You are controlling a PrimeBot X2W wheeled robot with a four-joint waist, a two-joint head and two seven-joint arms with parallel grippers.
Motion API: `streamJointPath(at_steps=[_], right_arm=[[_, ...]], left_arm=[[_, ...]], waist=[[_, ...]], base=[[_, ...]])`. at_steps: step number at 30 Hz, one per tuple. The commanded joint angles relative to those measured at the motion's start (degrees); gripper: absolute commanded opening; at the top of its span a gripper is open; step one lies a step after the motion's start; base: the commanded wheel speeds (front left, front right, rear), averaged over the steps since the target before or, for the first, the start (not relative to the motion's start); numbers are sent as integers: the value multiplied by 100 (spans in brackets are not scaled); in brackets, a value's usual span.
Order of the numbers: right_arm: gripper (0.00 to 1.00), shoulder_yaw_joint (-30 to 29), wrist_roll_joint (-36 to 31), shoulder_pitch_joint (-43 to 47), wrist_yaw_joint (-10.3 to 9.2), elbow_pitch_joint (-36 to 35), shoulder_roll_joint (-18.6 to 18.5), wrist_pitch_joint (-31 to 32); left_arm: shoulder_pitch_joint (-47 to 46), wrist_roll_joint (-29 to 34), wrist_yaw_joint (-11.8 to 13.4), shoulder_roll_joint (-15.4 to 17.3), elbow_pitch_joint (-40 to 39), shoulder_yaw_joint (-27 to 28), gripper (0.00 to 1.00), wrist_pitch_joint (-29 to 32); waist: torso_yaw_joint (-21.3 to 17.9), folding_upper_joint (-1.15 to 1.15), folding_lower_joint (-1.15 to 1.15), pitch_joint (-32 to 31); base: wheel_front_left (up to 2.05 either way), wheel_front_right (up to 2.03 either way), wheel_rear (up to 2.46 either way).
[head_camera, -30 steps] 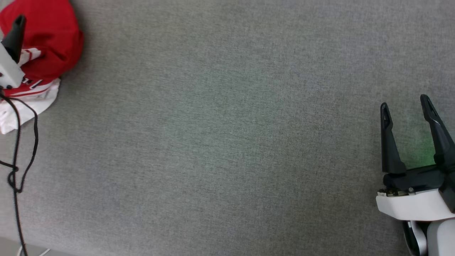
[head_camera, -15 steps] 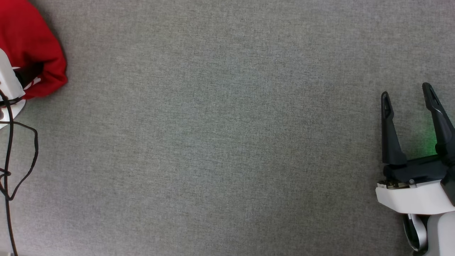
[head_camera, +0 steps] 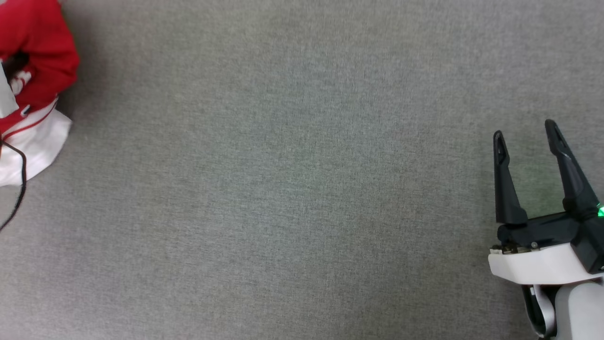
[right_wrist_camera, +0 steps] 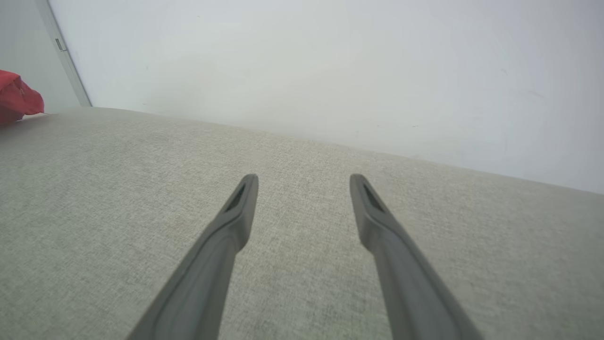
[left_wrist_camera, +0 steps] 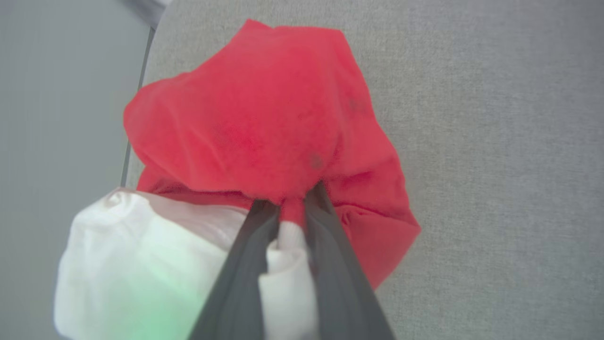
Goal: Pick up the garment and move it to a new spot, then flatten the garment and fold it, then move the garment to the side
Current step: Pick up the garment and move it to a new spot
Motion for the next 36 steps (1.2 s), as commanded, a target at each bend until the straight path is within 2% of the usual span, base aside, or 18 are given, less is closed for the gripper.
streamJointPath(at_steps=[1, 6, 10, 16, 17, 22, 29, 34, 36], right_arm=[[100, 5, 29, 67, -2, 32, 43, -12], [100, 38, 84, 140, -2, 104, 124, -13], [100, 53, 127, 197, -2, 140, 173, -13], [100, 69, 270, 218, -2, 177, 199, -12], [100, 58, 348, 211, -2, 183, 199, -13], [100, 37, 522, 206, -2, 201, 201, -12], [100, -41, 639, 263, -2, 232, 201, -12], [100, -86, 681, 298, -2, 252, 200, -12], [100, -119, 682, 313, -2, 251, 199, -13]], left_arm=[[-54, 32, 16, 61, -112, -69, 0, -71], [-274, 79, 15, 297, -834, -515, 0, -246], [-563, 132, 16, 231, -1392, -877, 0, -285], [-930, 242, 15, -245, -1999, -1474, 0, -300], [-1031, 290, 15, -462, -2159, -1725, 0, -329], [-1094, 339, 15, -1073, -2375, -2393, 0, -520], [-790, 220, 15, -1968, -2393, -3499, 0, -852], [-444, 144, 15, -2241, -2269, -4541, 0, -891], [-259, 160, 15, -2338, -2254, -4792, 0, -792]], waist=[[-8, 0, 0, -216], [-89, 0, 0, -573], [-236, 0, 0, -763], [-600, 0, 0, -917], [-751, 0, 0, -925], [-1138, 0, 0, -901], [-1535, 0, 0, -840], [-1646, 0, 0, -797], [-1634, 0, 0, -789]], base=[[0, 0, 0], [0, 0, 0], [0, 0, 0], [0, 0, 0], [0, 0, 0], [0, 0, 0], [0, 0, 0], [0, 0, 0], [0, 0, 0]])
